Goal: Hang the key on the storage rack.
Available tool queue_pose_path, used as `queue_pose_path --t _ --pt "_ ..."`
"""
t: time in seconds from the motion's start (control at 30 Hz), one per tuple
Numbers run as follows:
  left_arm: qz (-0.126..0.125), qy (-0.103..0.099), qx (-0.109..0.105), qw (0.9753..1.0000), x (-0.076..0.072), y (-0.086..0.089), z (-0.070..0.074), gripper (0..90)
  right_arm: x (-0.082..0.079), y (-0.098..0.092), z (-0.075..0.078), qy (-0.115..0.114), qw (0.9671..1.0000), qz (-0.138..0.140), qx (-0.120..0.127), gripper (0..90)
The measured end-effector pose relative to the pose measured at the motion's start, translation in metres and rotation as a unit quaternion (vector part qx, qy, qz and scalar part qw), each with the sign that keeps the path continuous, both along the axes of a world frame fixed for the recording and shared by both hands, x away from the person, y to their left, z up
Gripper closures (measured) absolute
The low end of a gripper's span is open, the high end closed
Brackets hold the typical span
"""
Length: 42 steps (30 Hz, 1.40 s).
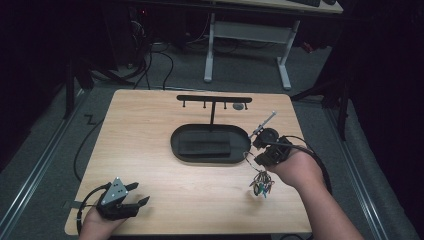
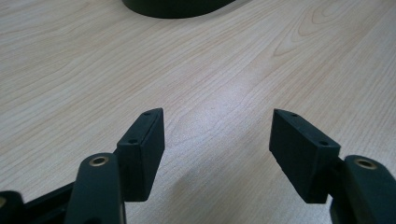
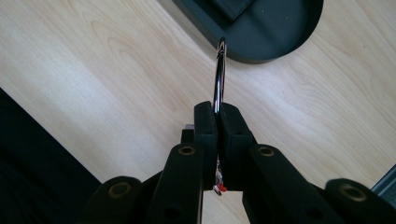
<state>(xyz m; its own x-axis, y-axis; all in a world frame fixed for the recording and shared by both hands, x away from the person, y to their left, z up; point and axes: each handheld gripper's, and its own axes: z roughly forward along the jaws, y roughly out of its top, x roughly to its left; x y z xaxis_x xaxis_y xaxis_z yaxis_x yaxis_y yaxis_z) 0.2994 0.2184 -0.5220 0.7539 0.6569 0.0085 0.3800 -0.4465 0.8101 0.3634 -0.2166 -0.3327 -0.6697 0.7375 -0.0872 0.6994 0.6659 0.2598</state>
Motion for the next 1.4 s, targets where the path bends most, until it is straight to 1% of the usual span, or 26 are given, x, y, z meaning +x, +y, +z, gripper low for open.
queue_pose_path --t 0.07,0.1,0.13,0.2,0.23,0.3,0.37,0.4,0.47,0.57,0.7,0.77,0.8,0.97,1.03,1.07,1.13,1.23,1.27,1.3,1.33,1.4 --pt "0.000 0.000 0.001 1.0000 0.000 0.000 0.000 36.3 0.006 0.001 0.002 -0.003 1.0000 0.001 0.002 87.6" --pt "0.000 0.000 0.001 1.0000 0.000 0.000 0.000 36.2 0.009 0.002 0.003 -0.003 1.0000 -0.005 0.002 87.6" --pt "0.000 0.000 0.001 1.0000 0.000 0.000 0.000 36.3 0.013 0.002 0.003 -0.006 1.0000 -0.001 0.002 87.6" --pt "0.000 0.002 0.001 1.0000 0.000 0.001 0.000 36.3 0.020 0.003 0.003 -0.007 1.0000 -0.004 0.002 87.7" --pt "0.001 0.000 0.000 1.0000 0.000 0.001 0.000 36.3 0.024 0.003 0.003 -0.007 0.9999 -0.013 0.003 87.6" --pt "0.001 0.001 0.001 1.0000 0.000 0.001 0.000 36.2 0.032 0.004 0.003 -0.010 0.9999 -0.012 0.003 87.7" --pt "0.003 0.001 0.000 1.0000 0.000 0.002 0.000 36.2 0.039 0.005 0.002 -0.007 0.9997 -0.023 0.006 87.6" --pt "0.004 0.001 -0.001 1.0000 0.000 0.003 0.000 36.2 0.044 0.005 0.002 -0.010 0.9998 -0.016 0.005 87.7" --pt "0.005 0.003 -0.001 1.0000 0.000 0.004 0.000 36.2 0.052 0.007 0.002 -0.011 0.9998 -0.017 0.006 87.7" --pt "0.007 0.003 0.000 1.0000 0.000 0.006 -0.001 36.2 0.061 0.008 0.004 -0.009 0.9997 -0.023 0.005 87.7" --pt "0.010 0.005 0.001 0.9999 0.000 0.007 -0.002 36.2 0.073 0.006 0.009 -0.016 0.9994 -0.027 0.012 87.7" --pt "0.011 0.005 0.002 0.9999 0.000 0.008 -0.002 36.2 0.078 0.005 0.011 -0.015 0.9990 -0.039 0.015 87.7" --pt "0.011 0.005 0.001 0.9999 0.000 0.008 -0.002 36.2 0.082 0.004 0.012 -0.017 0.9990 -0.036 0.017 87.7" --pt "0.012 0.006 0.000 0.9999 0.000 0.008 -0.002 36.2 0.094 0.003 0.015 -0.021 0.9983 -0.049 0.023 87.7" --pt "0.011 0.004 0.002 0.9999 0.000 0.008 -0.002 36.6 0.098 0.004 0.017 -0.020 0.9982 -0.052 0.020 87.7" --pt "0.011 0.005 0.002 0.9999 0.000 0.008 -0.002 36.7 0.100 0.004 0.018 -0.023 0.9985 -0.047 0.018 87.7" --pt "0.010 0.006 0.002 0.9999 0.001 0.008 -0.002 36.7 0.104 0.004 0.020 -0.024 0.9985 -0.048 0.011 87.7" --pt "0.011 0.007 0.001 0.9999 0.001 0.008 -0.002 36.5 0.110 0.003 0.024 -0.027 0.9980 -0.057 0.010 87.7" --pt "0.011 0.006 0.001 0.9999 0.001 0.009 -0.002 36.5 0.111 0.002 0.026 -0.026 0.9976 -0.063 0.011 87.7" --pt "0.010 0.007 0.001 0.9999 0.001 0.009 -0.002 36.5 0.113 0.001 0.028 -0.030 0.9978 -0.057 0.013 87.7" --pt "0.011 0.006 0.000 0.9999 0.001 0.009 -0.002 36.8 0.114 0.001 0.030 -0.033 0.9976 -0.059 0.016 87.7" --pt "0.011 0.006 0.000 0.9999 0.001 0.010 -0.002 37.2 0.116 0.000 0.031 -0.031 0.9971 -0.064 0.026 87.7"
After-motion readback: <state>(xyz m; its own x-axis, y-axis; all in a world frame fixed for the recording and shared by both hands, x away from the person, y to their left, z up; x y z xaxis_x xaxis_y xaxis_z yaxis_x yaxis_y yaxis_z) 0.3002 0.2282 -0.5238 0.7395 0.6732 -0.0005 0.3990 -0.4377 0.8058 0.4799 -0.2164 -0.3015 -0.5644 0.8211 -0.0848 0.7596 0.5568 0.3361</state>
